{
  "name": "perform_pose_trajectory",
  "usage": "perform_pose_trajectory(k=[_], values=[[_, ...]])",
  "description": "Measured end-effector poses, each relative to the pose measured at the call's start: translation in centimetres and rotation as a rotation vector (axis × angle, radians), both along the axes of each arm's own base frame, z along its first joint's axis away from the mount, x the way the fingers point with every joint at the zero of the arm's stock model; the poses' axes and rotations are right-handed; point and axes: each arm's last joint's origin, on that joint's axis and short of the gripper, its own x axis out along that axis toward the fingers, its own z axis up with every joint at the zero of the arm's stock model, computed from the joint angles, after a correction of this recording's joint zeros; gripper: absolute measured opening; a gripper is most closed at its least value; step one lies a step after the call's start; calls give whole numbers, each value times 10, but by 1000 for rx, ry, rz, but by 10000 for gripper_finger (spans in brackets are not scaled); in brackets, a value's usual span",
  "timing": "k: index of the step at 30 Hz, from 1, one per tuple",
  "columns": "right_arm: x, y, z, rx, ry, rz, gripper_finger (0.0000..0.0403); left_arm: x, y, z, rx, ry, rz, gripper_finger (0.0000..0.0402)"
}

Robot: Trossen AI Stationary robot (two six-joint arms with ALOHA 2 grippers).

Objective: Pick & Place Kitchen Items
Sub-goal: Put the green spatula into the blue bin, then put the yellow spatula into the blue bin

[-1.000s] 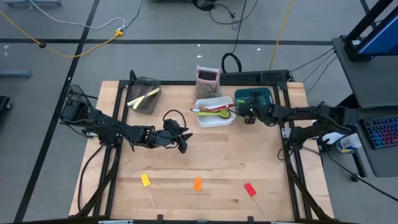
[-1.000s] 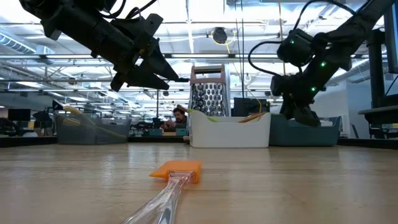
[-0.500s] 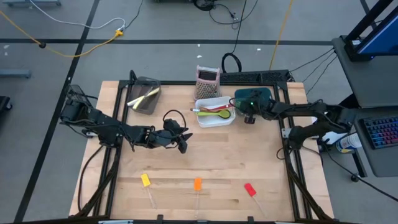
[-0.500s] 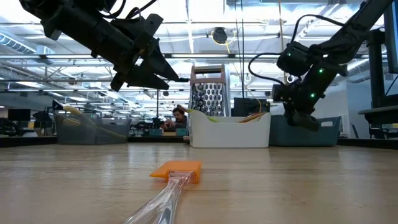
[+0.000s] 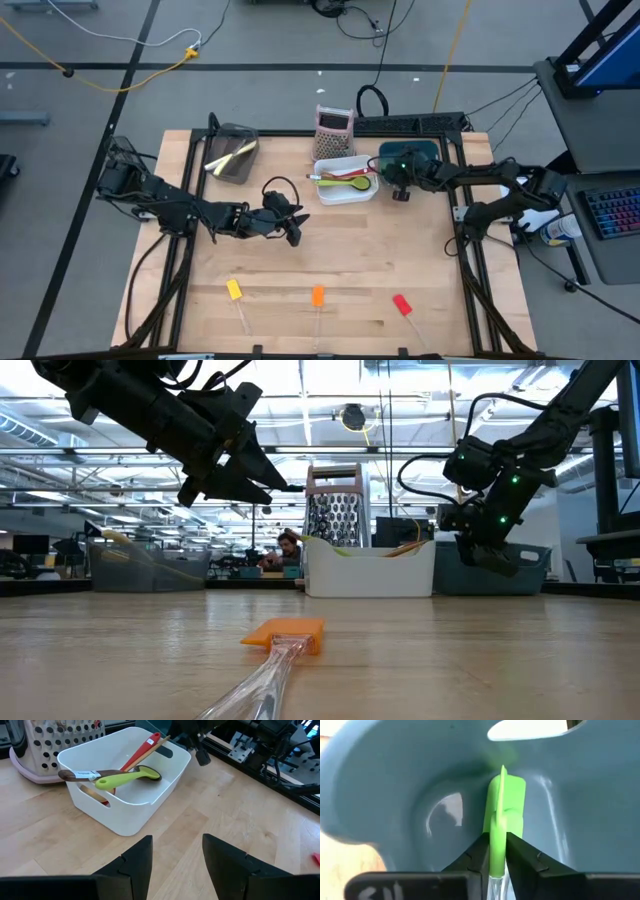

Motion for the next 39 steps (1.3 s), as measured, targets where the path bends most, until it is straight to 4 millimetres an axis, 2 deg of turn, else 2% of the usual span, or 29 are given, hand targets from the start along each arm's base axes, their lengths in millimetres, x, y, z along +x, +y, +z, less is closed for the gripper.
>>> perform_pose_trajectory(k=[5,15,21,27,39], values=[[0,0,0,17,-28,-39,79,0,0,0,0,0,0,175],[0,0,0,24,-47,-67,160,0,0,0,-2,0,1,175],[-1,-1,1,-4,-37,-111,194,0,0,0,-18,-8,9,175],[-2,0,4,-9,-45,-107,208,0,0,0,-30,-13,15,175],[-8,6,38,-88,-192,-101,208,0,0,0,-86,-39,40,175]])
